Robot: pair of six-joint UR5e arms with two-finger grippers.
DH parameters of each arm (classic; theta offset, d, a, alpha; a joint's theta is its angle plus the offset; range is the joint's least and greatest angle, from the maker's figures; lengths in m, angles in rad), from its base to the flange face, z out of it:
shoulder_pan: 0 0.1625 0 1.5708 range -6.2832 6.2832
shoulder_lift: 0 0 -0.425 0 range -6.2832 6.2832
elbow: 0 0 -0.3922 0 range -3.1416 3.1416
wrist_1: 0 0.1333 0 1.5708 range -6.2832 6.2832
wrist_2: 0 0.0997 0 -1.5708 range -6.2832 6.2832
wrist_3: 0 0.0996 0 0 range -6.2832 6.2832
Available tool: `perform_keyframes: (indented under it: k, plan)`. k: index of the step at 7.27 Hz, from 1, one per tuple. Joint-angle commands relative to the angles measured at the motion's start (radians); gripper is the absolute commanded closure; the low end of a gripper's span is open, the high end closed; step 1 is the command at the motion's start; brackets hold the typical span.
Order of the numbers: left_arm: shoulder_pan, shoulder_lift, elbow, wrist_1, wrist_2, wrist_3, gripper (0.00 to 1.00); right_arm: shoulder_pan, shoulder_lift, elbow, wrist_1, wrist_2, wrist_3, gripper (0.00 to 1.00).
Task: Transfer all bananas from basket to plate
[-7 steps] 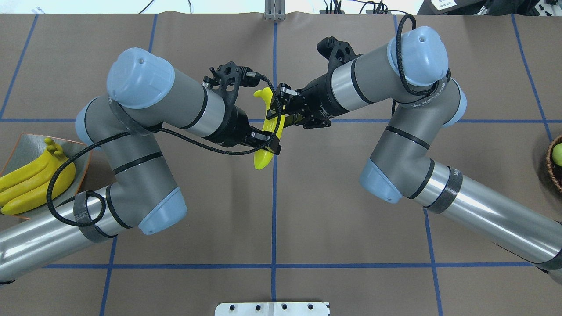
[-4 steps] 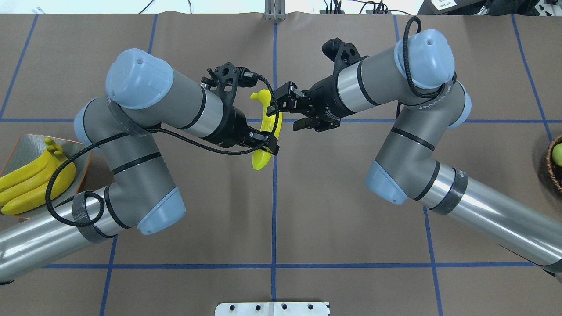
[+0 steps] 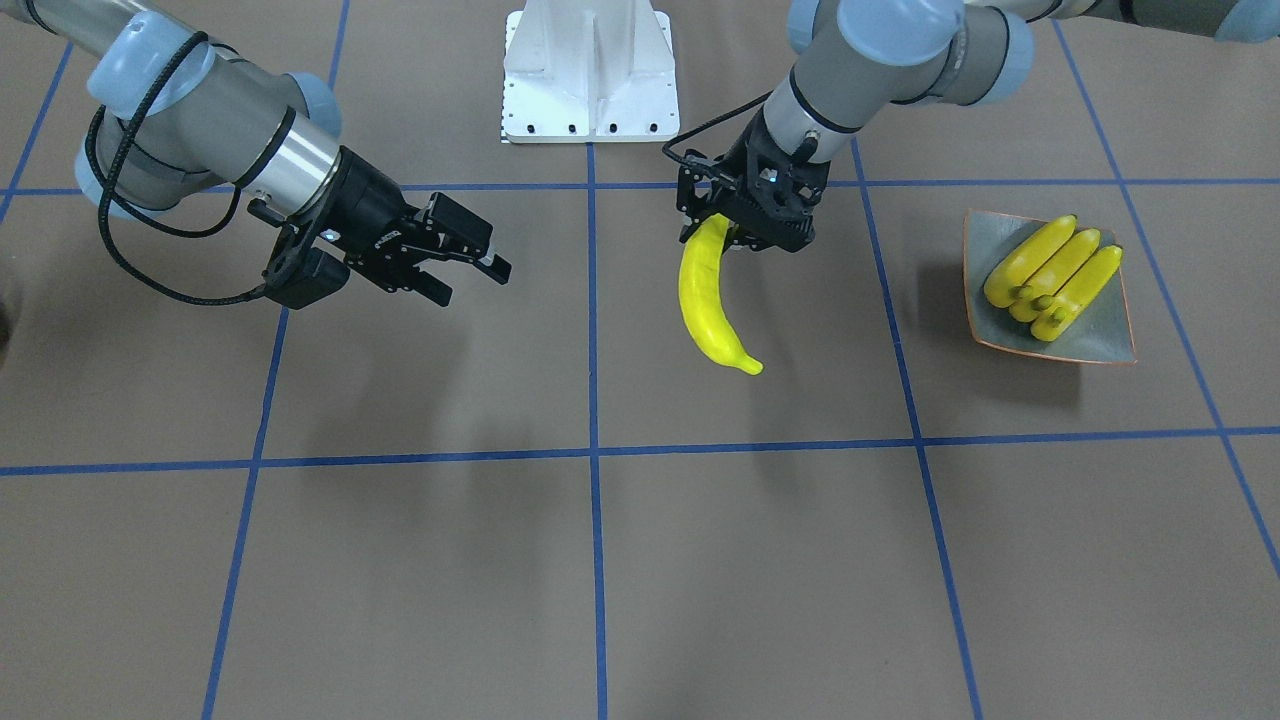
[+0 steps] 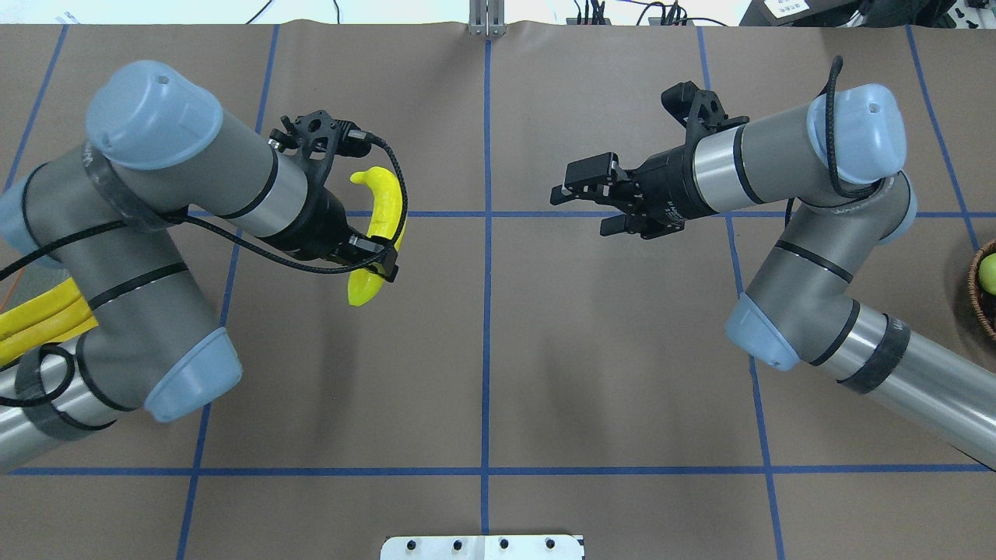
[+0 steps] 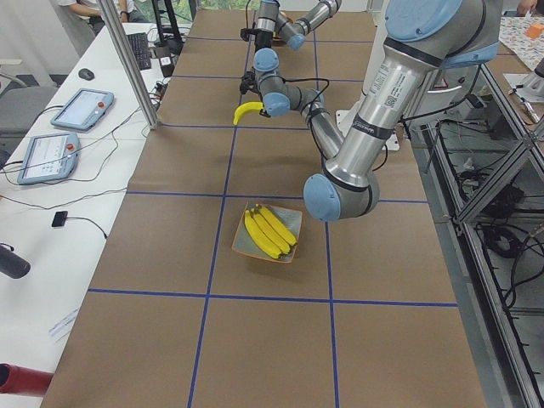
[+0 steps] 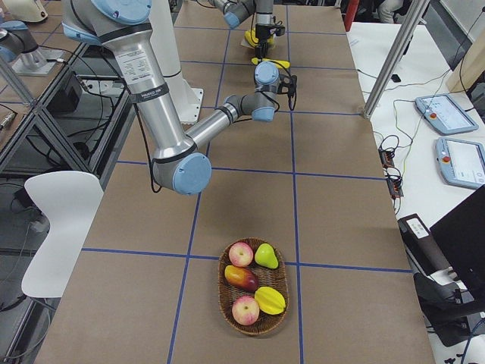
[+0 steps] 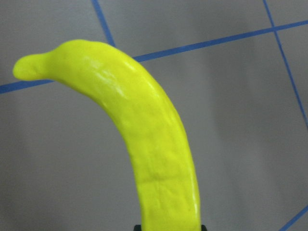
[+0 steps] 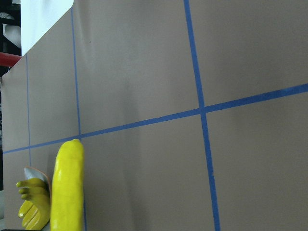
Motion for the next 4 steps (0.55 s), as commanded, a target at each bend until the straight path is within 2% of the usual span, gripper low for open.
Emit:
perform_keyframes:
  k: [1, 3, 4]
  plan:
    - [0.019, 0.023, -0.22, 0.489, 0.209, 0.298, 1.0, 0.006, -0.033, 0.001, 0.003, -0.016, -0.004, 0.0]
    - [0.054, 0.058, -0.328, 0.722, 0.414, 0.315, 1.0, 0.009, -0.05, -0.001, 0.003, -0.03, -0.006, 0.0]
    - [0.058, 0.086, -0.336, 0.766, 0.446, 0.308, 1.0, 0.009, -0.055, -0.002, 0.003, -0.039, -0.006, 0.0]
